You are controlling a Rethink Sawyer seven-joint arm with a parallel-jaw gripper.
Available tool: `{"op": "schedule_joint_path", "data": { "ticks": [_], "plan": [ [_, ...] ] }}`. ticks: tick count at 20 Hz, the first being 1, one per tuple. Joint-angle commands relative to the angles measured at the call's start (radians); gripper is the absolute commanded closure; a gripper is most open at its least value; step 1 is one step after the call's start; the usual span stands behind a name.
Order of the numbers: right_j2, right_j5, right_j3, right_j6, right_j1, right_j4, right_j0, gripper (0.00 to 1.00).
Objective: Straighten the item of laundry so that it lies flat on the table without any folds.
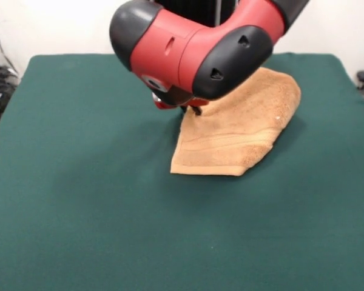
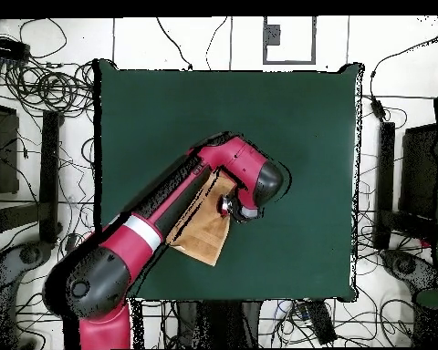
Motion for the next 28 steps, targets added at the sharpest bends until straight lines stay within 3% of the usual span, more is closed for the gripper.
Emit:
{"op": "schedule_joint_path", "data": {
  "ticks": [1, 10, 13, 21, 28],
  "plan": [
    [0.045, 0.269, -0.079, 0.036, 0.185, -0.047, -0.075, 1.0],
    [-0.002, 0.298, -0.052, 0.064, 0.201, -0.057, -0.055, 1.0],
    [-0.036, 0.395, 0.019, 0.076, 0.207, -0.036, -0.004, 1.0],
    [-0.026, 0.658, 0.172, -0.104, 0.174, 0.076, 0.091, 1.0],
    [0.018, 0.722, 0.177, -0.139, 0.159, 0.075, 0.097, 1.0]
  ]
}}
